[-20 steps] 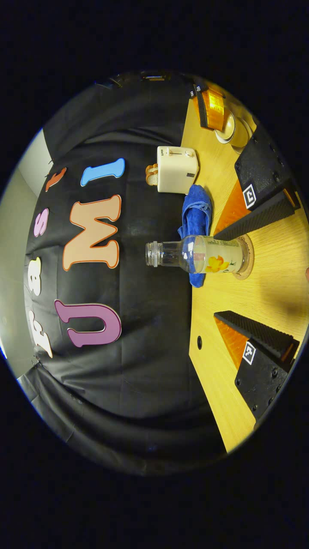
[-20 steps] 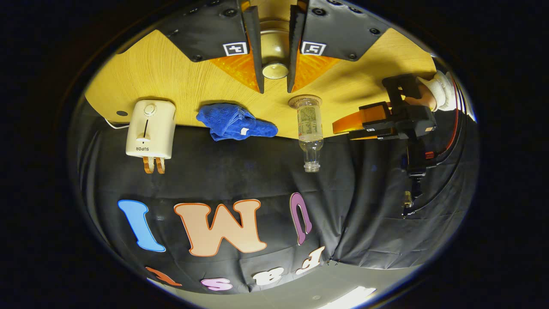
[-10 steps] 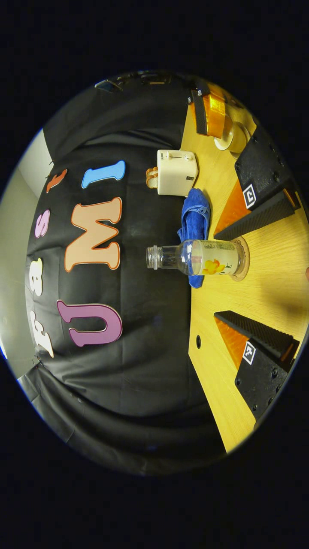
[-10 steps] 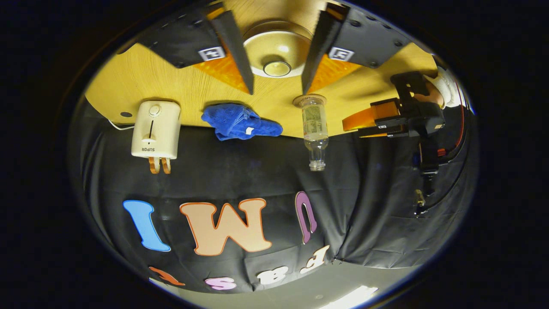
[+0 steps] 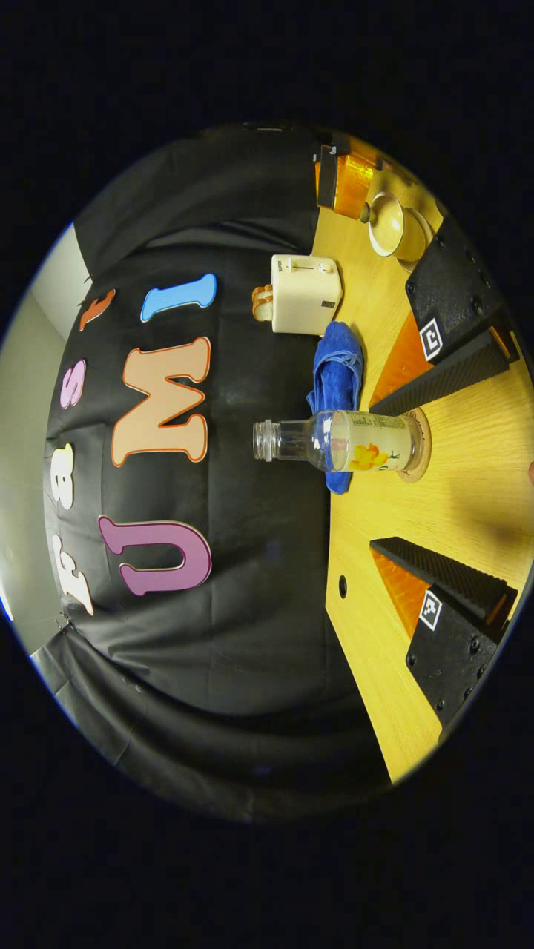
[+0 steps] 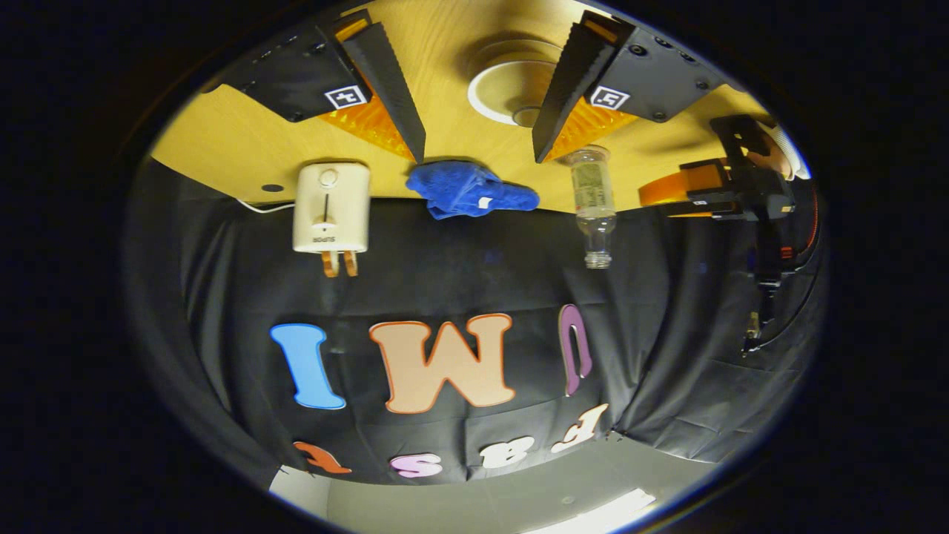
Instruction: Open the teacup lid with one hand, grasp the water bottle and pour water into the teacup with the other hand; after pouring, place the water bottle on the coaster and then close the teacup lid.
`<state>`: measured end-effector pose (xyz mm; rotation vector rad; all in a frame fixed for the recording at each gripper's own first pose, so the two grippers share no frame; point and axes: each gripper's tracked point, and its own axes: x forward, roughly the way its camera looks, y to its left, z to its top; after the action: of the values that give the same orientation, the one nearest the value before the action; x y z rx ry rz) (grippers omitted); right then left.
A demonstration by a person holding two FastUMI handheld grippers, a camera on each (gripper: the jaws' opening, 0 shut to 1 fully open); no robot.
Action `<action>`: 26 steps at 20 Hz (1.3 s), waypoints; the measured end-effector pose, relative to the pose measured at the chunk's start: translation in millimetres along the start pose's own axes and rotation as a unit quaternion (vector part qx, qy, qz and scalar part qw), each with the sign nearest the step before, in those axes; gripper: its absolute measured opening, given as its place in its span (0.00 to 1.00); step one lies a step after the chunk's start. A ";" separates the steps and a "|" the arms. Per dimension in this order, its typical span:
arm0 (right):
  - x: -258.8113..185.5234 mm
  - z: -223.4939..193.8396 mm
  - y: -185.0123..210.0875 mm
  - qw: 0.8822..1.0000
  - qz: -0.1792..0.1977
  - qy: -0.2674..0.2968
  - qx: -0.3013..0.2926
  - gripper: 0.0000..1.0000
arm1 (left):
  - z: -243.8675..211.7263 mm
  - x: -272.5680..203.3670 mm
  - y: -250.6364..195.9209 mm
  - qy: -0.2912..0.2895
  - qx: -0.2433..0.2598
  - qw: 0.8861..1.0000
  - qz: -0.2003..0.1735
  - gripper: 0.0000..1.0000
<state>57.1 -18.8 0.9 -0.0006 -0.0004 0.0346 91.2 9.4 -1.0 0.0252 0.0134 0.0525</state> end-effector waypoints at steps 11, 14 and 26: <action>-37.5 7.2 -117.2 0.965 -0.263 -0.012 -0.011 0.92 | -1.8 -10.4 31.5 0.003 0.001 0.995 0.096 0.96; -39.0 8.0 -122.2 0.962 -0.274 -0.012 -0.011 0.92 | -0.8 -11.1 37.9 0.001 0.002 0.994 0.106 0.96; -42.8 8.9 -126.5 0.958 -0.287 -0.012 -0.012 0.89 | -0.7 -14.3 41.4 0.001 0.002 0.993 0.120 0.95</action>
<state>18.8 -146.7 9.8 -0.0234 -0.0255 -0.5468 74.7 50.0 -0.5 0.0314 0.0130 0.2939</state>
